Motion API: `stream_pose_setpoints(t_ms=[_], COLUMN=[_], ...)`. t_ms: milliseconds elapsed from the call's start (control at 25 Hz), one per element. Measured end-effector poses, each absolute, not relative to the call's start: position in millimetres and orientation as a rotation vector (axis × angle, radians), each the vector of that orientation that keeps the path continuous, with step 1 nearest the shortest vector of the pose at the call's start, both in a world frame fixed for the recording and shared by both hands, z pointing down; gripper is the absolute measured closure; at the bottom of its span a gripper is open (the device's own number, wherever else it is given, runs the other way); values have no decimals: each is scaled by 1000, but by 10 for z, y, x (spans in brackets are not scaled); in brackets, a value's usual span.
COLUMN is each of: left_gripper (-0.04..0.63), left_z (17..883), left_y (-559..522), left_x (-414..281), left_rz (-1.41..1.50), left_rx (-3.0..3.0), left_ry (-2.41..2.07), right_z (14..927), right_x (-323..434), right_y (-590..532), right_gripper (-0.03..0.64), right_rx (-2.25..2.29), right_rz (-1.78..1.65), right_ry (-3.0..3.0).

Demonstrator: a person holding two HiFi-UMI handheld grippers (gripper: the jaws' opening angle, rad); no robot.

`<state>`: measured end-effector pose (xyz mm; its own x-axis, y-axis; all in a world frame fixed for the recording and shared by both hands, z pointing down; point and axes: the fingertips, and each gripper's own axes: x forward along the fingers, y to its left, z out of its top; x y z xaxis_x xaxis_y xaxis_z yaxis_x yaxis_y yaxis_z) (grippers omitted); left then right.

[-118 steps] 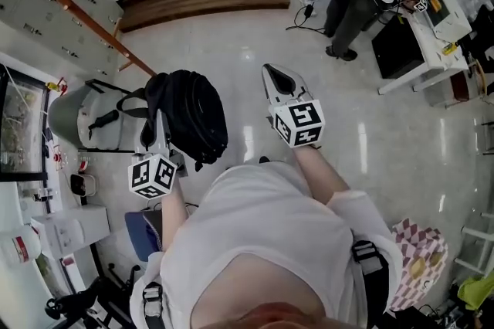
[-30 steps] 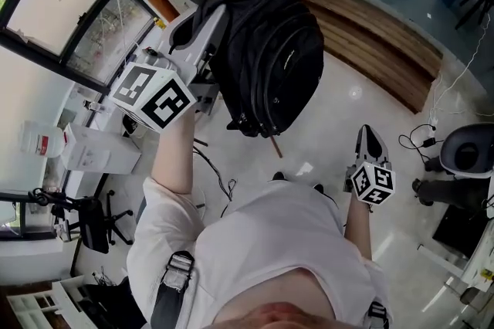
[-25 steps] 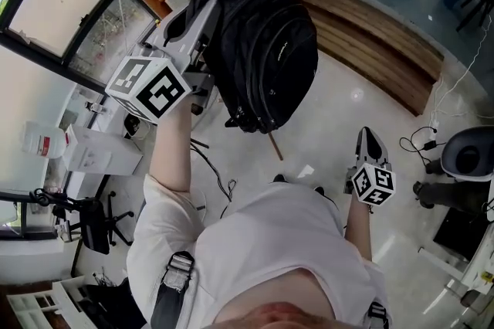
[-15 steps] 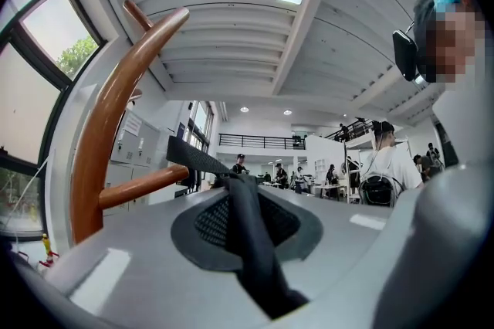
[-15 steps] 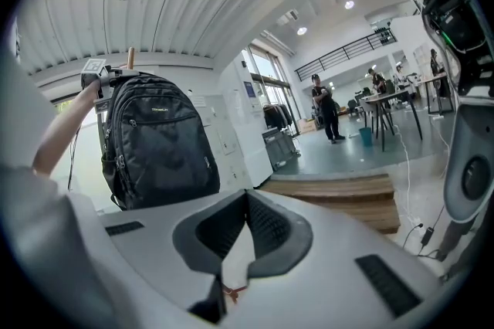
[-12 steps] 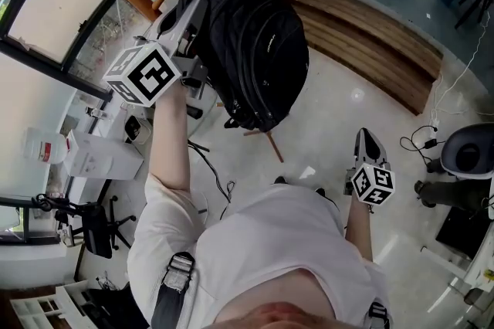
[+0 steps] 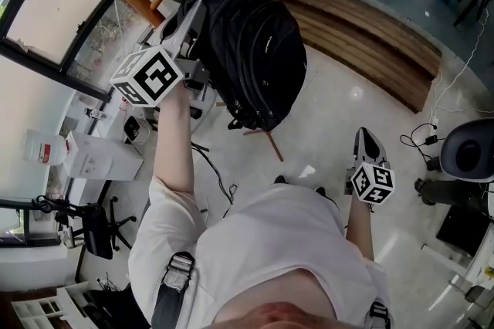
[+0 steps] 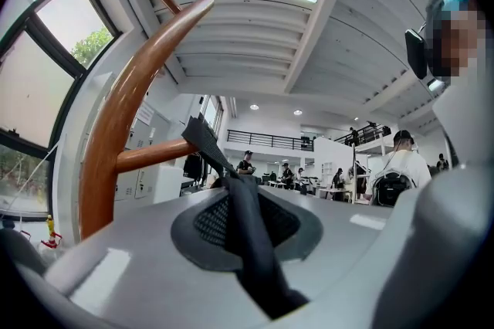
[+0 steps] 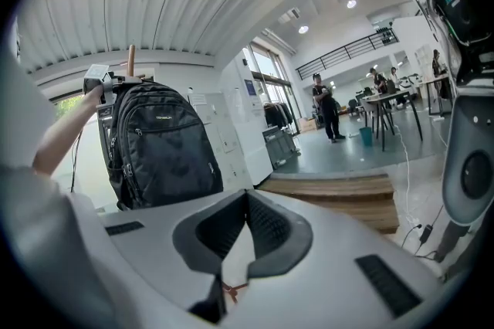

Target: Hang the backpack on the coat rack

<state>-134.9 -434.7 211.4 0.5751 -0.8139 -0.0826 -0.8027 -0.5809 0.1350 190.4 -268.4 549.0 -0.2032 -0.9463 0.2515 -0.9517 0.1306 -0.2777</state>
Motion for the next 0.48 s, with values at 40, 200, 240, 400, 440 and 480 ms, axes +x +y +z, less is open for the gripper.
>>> stream_pose_setpoints(t_ms=[40,200,240,400,440,480], left_gripper=[537,537,537,537,535,535], left_z=[2136,2304,2349,2425,2430,2434], left_y=[-4356,-4392,-4398,-4404,-4402,-4398], left_x=[-1361,-1470,-1504,-1592,-1610,-1630], left_rz=[-206,-194,-195,-206,-210,-214], left_rx=[2706,2651,2636,2604,2597,2588], left_ry=[-1400,-1417,-1421,-1450,-1462,-1473], right_z=[5488,5517,5525,5555,5565,5575], right_x=[1893,1833,1825,1829,1837,1843], right_y=[-2688,-2680,-2678,-2690,-2688,-2685], right_gripper=[609,609,607,608,609,609], right_rx=[1972,1960,1957,1954,1952,1950], right_rz=[597,603,603,612,615,617], right_ry=[-2352,-2349,-2347,-2346,-2344,-2342])
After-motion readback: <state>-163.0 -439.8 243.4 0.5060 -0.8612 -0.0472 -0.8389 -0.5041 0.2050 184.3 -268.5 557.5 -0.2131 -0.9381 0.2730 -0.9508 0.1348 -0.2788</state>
